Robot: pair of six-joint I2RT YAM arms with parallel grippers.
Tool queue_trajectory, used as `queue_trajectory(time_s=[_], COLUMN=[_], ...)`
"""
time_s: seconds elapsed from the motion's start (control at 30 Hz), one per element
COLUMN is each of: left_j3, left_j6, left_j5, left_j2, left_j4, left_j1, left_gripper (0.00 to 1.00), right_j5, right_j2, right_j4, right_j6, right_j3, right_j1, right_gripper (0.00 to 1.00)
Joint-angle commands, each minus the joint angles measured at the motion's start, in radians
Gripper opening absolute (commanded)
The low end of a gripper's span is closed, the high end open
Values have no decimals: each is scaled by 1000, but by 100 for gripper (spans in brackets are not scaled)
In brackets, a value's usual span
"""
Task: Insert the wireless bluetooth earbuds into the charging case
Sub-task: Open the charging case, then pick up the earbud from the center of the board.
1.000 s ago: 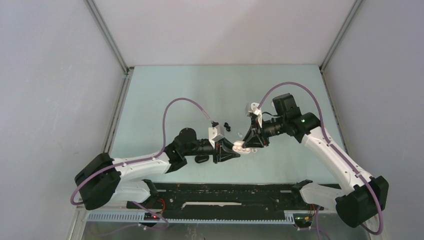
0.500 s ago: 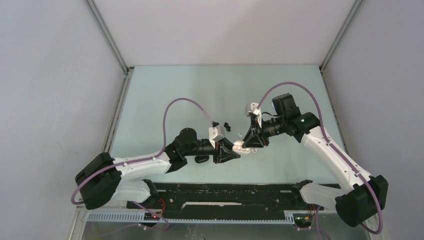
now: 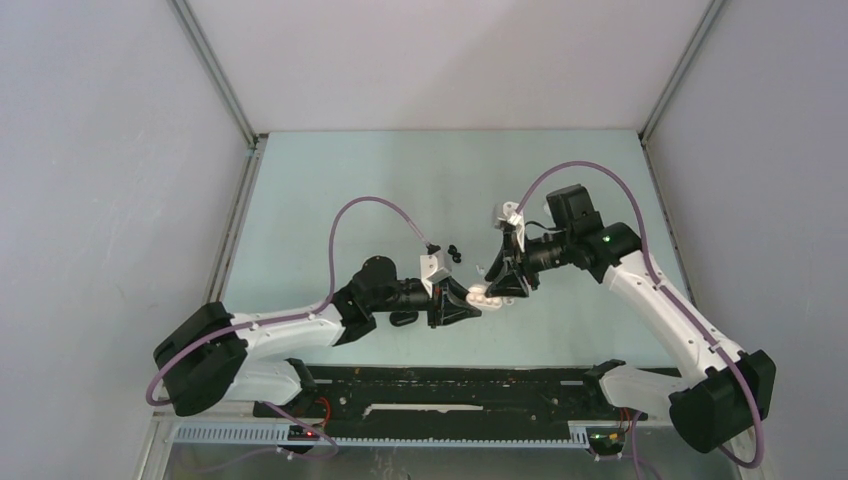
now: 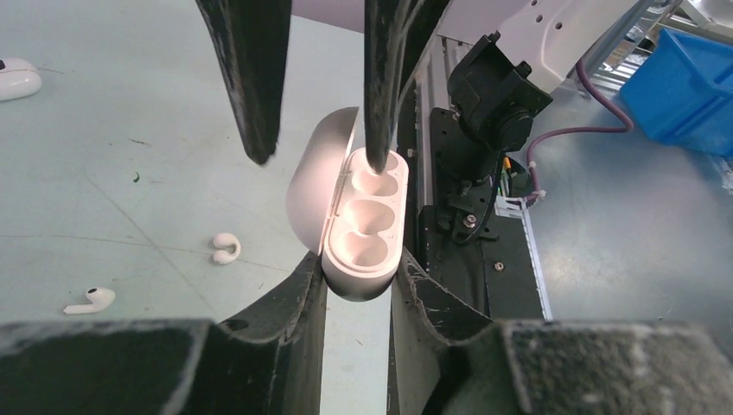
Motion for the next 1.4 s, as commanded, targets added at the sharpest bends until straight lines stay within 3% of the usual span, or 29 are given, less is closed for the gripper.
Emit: queue_trajectory(time_s=[0.0, 0.1, 0.2, 0.33, 0.5, 0.6, 0.73, 0.97, 1.37], left_j3=[21, 19, 20, 13, -26, -47, -66, -85, -104], left_j6=[2, 0, -9, -32, -96, -125, -137, -175, -210], left_j5=[-25, -35, -43, -75, -198, -271, -336, -362, -368], left_j2=[-20, -29, -27, -45, -85, -103, -133, -140, -143], left_j4=[37, 37, 37, 39, 77, 98, 104, 142, 175], left_j1=[-3, 2, 5, 12, 53, 76, 98, 132, 161], left_gripper=[8, 6, 3, 0, 0, 0, 0, 0, 0], right_j5=[-162, -308, -367, -231, -35, 39, 222, 443, 523], right_j2=[-24, -33, -42, -39, -22, -37, -76, -5, 137], right_j4=[15, 33, 47, -31, -16, 14, 86, 180, 300], right_j6=[56, 138, 145, 7, -222, -355, -508, -602, -638], right_j3=[93, 129, 131, 102, -79, -175, -299, -367, -374], right_j1=[-72, -196, -298, -373, -428, -407, -289, -85, 4], right_gripper=[49, 59, 59, 54, 39, 34, 28, 21, 21])
